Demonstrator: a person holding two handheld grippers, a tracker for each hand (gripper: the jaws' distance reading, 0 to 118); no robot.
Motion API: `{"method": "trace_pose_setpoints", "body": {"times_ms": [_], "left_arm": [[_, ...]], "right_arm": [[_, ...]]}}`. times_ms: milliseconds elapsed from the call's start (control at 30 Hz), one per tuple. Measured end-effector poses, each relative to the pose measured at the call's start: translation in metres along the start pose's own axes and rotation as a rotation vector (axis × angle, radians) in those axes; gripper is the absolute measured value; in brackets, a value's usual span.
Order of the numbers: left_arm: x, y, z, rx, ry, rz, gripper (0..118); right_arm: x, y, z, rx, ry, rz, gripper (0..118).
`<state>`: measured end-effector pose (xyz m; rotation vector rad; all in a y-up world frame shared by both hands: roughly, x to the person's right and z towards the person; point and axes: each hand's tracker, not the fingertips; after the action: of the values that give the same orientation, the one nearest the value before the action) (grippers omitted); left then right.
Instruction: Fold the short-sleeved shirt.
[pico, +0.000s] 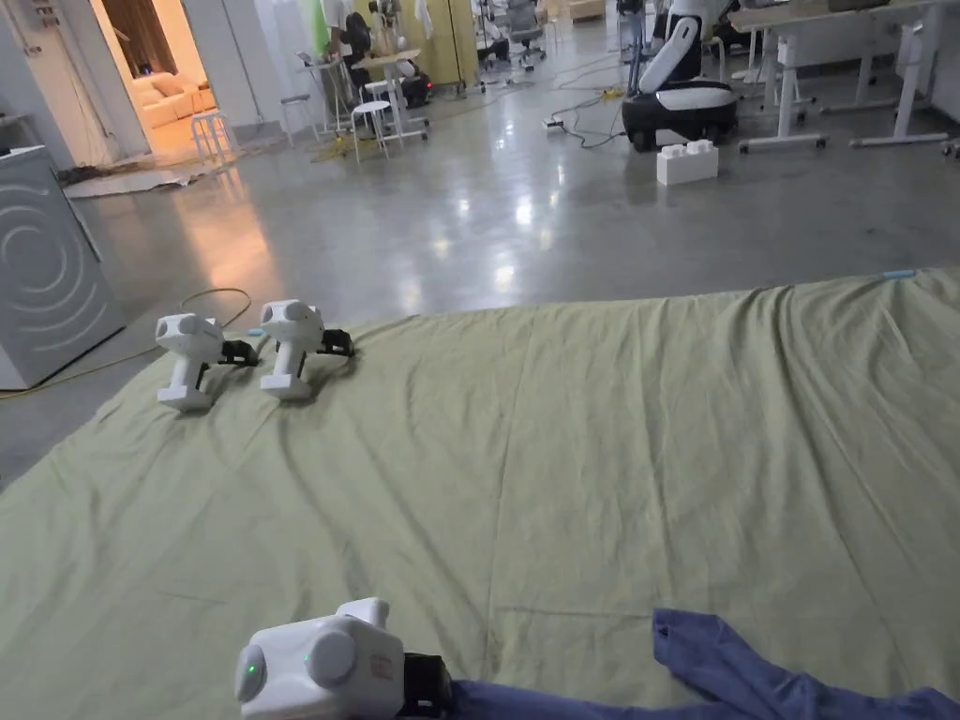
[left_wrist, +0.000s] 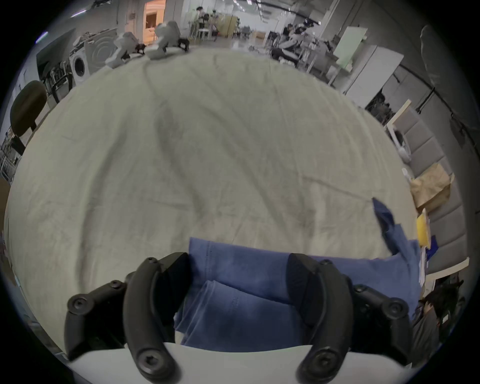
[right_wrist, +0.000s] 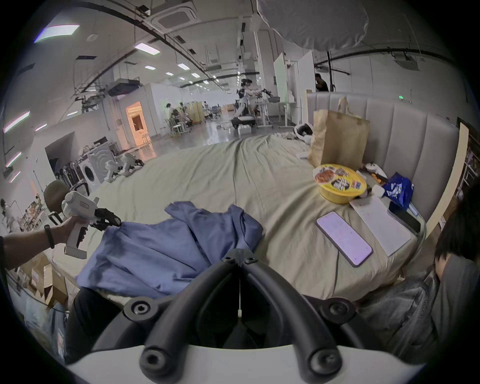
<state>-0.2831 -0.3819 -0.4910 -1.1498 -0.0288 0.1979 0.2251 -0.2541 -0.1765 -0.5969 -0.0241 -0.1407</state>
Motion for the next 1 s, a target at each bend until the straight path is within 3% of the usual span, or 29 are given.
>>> {"method": "trace_pose_setpoints", "body": {"times_ms": [67, 100, 133, 233, 333, 433, 467, 500, 533, 567, 667, 767, 867, 933, 967, 1000], "left_arm": [[0.016, -0.006, 0.009, 0.023, 0.121, -0.087, 63], [0.024, -0.008, 0.011, 0.029, 0.096, -0.105, 19], [0.031, -0.009, 0.010, 0.018, 0.041, -0.102, 10], [0.043, -0.014, -0.010, 0.000, 0.152, -0.176, 10], [0.036, -0.014, -0.011, 0.006, 0.125, -0.121, 10], [0.025, -0.009, -0.008, -0.004, 0.091, -0.096, 10], [0.024, -0.008, -0.008, -0.010, 0.084, -0.084, 10], [0.022, -0.007, -0.009, -0.016, 0.077, -0.065, 10], [0.022, -0.005, -0.009, -0.023, 0.075, -0.059, 10], [0.022, -0.002, -0.010, -0.031, 0.075, -0.064, 10], [0.021, 0.000, -0.010, -0.040, 0.079, -0.083, 10], [0.019, 0.000, -0.009, -0.040, 0.067, -0.077, 10], [0.016, -0.003, -0.009, -0.027, 0.054, -0.064, 10], [0.017, -0.003, -0.010, -0.030, 0.050, -0.063, 10], [0.018, -0.003, -0.010, -0.029, 0.053, -0.066, 10], [0.018, -0.004, -0.010, -0.028, 0.056, -0.070, 10]], "right_arm": [[0.001, -0.002, -0.002, -0.010, -0.007, 0.011, 3], [0.000, -0.003, -0.003, -0.013, -0.007, 0.016, 3], [-0.001, -0.003, -0.004, -0.015, -0.001, 0.017, 3], [-0.003, -0.001, -0.015, -0.032, 0.039, -0.007, 3], [-0.006, 0.014, -0.029, 0.000, 0.109, -0.005, 3], [-0.010, 0.046, -0.065, -0.044, 0.185, 0.059, 8], [-0.012, 0.059, -0.081, -0.080, 0.196, 0.084, 27], [-0.012, 0.073, -0.103, -0.123, 0.203, 0.102, 71], [-0.013, 0.086, -0.130, -0.196, 0.209, 0.113, 98], [-0.013, 0.097, -0.159, -0.281, 0.200, 0.108, 108], [-0.013, 0.116, -0.231, -0.434, 0.186, 0.120, 107], [0.000, 0.113, -0.303, -0.528, 0.085, 0.186, 107], [-0.002, 0.099, -0.342, -0.632, 0.001, 0.278, 98], [-0.004, 0.089, -0.351, -0.677, 0.043, 0.308, 84], [-0.006, 0.090, -0.349, -0.626, 0.021, 0.332, 84], [-0.008, 0.091, -0.346, -0.637, 0.047, 0.313, 72]]}}
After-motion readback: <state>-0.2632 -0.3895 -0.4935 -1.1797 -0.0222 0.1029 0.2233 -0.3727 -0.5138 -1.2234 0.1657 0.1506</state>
